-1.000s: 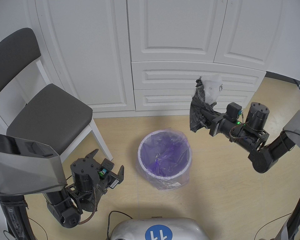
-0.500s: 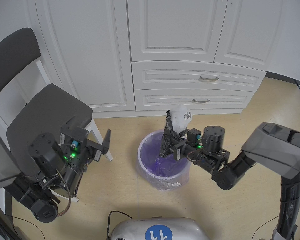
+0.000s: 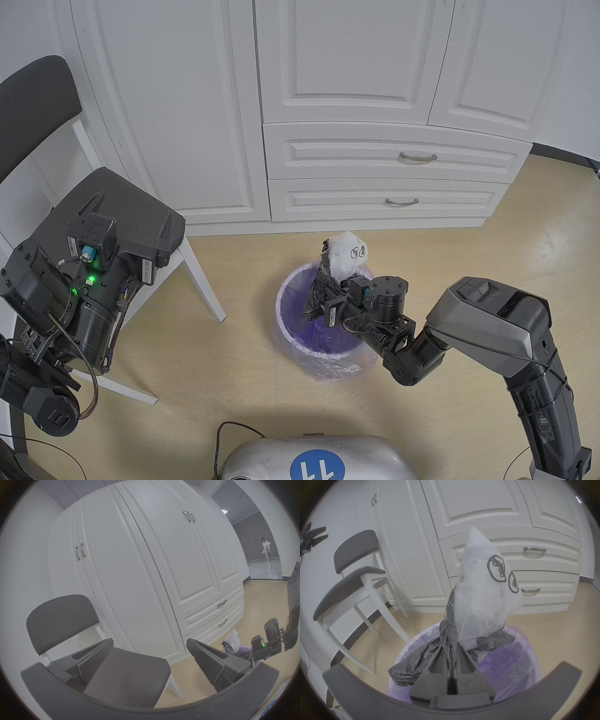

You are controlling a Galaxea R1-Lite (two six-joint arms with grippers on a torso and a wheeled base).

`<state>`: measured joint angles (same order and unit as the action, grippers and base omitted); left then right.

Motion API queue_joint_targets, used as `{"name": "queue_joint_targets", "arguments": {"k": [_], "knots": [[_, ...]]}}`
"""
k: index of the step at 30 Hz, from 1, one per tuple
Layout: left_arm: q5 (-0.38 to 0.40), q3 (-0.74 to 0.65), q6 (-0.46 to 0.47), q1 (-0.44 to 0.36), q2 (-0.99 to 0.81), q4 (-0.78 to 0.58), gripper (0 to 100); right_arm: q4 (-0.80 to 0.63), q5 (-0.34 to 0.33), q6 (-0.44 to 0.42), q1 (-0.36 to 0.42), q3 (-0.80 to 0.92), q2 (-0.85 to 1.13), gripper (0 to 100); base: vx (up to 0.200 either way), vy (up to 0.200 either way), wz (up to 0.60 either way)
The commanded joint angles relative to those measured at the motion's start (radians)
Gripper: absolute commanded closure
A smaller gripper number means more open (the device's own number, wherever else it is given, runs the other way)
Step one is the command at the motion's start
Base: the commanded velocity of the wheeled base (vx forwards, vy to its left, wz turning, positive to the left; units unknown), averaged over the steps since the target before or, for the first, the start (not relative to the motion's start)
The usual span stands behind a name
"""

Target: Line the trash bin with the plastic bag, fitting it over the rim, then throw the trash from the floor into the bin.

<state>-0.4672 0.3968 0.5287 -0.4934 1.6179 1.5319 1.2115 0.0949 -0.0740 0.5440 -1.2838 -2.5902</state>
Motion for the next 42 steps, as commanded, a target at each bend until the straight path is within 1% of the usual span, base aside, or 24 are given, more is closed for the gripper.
{"name": "queue_joint_targets", "arguments": {"k": [1, 14, 19, 33, 34, 42], "knots": [[-0.001, 0.000, 0.000, 0.009, -0.015, 0.001, 0, 0.005, -0.004, 0.002, -0.013, -0.025, -0.071, 100, 0.000, 0.000, 0.00], [-0.001, -0.001, -0.001, 0.010, -0.009, 0.001, 0, 0.045, -0.009, 0.002, -0.041, -0.126, -0.151, 100, 0.000, 0.000, 0.00], [-0.001, -0.003, -0.001, 0.009, -0.004, 0.001, 0, 0.097, -0.020, 0.002, -0.041, -0.157, -0.188, 100, 0.000, 0.000, 0.00], [-0.001, -0.004, 0.000, 0.009, -0.007, 0.001, 0, 0.114, -0.044, 0.002, -0.036, -0.103, -0.159, 100, 0.000, 0.000, 0.00], [-0.001, -0.004, 0.000, 0.009, -0.007, 0.001, 0, 0.114, -0.047, 0.002, -0.036, -0.100, -0.156, 0, 0.000, 0.000, 0.00], [-0.001, -0.004, 0.000, 0.009, -0.006, 0.001, 0, 0.163, -0.061, 0.000, -0.029, -0.098, -0.151, 0, 0.000, 0.000, 0.00]]}}
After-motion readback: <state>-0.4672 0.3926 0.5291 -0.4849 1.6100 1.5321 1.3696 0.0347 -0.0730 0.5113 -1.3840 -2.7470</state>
